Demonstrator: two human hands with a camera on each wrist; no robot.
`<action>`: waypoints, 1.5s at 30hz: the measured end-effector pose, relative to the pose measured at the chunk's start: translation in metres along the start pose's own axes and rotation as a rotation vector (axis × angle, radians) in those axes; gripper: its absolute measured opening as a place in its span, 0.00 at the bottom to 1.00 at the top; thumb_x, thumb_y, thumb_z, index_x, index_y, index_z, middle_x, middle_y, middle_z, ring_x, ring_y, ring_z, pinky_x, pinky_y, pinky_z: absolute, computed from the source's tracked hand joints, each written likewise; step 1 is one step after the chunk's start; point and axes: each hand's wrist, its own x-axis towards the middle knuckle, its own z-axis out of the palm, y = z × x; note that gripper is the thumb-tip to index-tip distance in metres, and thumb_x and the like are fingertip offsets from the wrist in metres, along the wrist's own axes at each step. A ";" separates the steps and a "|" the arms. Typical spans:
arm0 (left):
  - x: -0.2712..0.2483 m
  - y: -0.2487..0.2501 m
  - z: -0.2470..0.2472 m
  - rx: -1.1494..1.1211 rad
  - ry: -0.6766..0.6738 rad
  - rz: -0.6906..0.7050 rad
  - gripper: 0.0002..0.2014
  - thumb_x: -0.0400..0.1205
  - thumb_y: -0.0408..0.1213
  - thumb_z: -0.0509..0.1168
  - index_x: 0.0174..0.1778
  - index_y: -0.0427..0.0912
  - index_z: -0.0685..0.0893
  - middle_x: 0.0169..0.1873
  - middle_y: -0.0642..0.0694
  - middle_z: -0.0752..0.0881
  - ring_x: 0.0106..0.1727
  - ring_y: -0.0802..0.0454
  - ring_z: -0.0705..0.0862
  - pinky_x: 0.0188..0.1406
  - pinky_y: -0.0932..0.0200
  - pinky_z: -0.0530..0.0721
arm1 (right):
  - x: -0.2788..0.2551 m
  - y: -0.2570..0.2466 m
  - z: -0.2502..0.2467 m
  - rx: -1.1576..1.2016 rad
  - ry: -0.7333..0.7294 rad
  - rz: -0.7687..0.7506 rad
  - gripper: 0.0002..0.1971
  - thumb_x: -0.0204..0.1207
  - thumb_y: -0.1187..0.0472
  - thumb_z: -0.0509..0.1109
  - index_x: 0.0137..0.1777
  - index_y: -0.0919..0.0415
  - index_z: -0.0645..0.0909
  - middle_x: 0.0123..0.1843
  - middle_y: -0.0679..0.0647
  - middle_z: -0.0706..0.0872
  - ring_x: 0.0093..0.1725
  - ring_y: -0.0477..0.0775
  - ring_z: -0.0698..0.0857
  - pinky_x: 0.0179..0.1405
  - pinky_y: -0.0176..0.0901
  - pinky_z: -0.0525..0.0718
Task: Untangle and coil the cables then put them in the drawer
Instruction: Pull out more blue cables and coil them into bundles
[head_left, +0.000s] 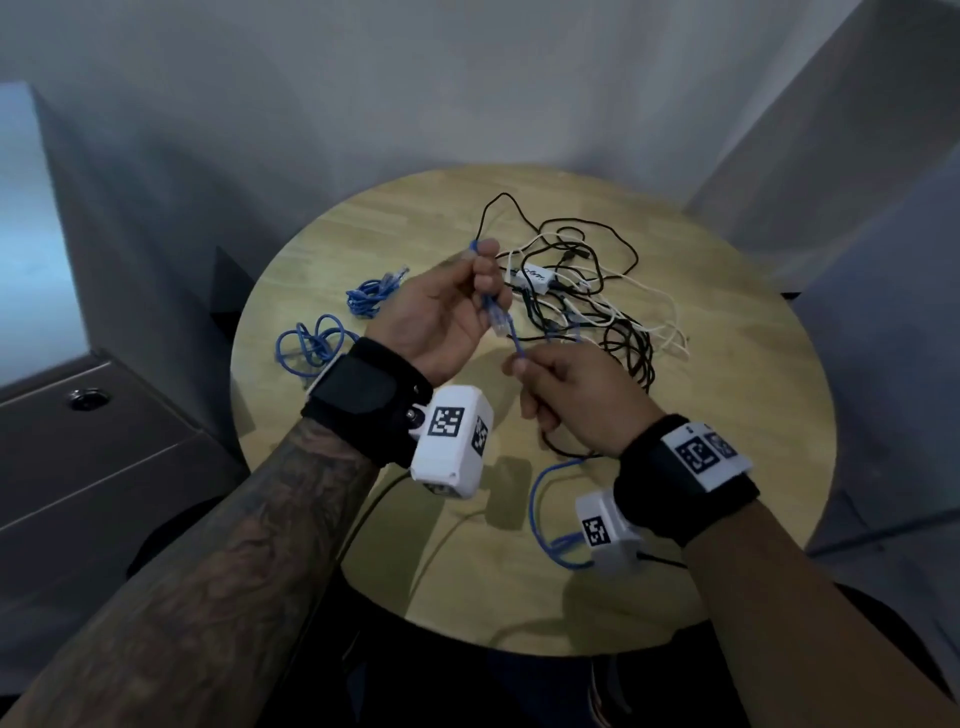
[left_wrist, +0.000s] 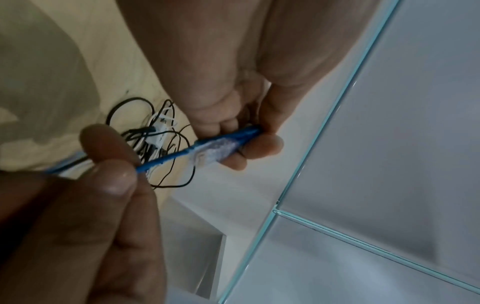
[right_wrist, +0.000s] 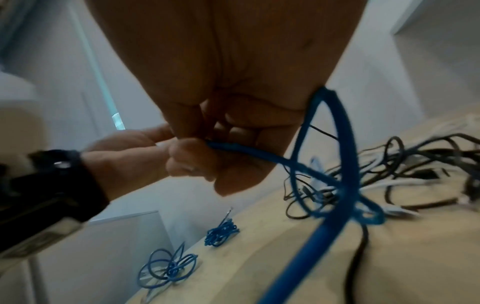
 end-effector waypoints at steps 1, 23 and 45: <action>0.002 0.000 -0.003 0.010 0.050 0.039 0.11 0.89 0.31 0.50 0.53 0.36 0.79 0.34 0.50 0.80 0.32 0.58 0.81 0.45 0.60 0.85 | -0.002 -0.002 0.002 -0.058 -0.041 -0.015 0.14 0.88 0.57 0.62 0.49 0.64 0.85 0.30 0.52 0.87 0.24 0.49 0.80 0.28 0.49 0.83; -0.014 -0.019 0.017 0.627 -0.193 -0.312 0.13 0.85 0.36 0.50 0.42 0.37 0.78 0.27 0.48 0.68 0.27 0.52 0.64 0.39 0.55 0.76 | -0.003 0.005 -0.035 -0.135 0.495 -0.235 0.08 0.83 0.55 0.70 0.56 0.50 0.90 0.46 0.35 0.86 0.49 0.35 0.83 0.51 0.29 0.77; 0.003 -0.022 -0.010 1.183 0.160 0.320 0.09 0.86 0.28 0.61 0.46 0.31 0.85 0.33 0.45 0.87 0.30 0.64 0.84 0.39 0.69 0.81 | -0.022 -0.036 -0.023 0.624 0.220 -0.041 0.11 0.85 0.63 0.66 0.44 0.67 0.85 0.20 0.48 0.63 0.17 0.46 0.60 0.26 0.44 0.82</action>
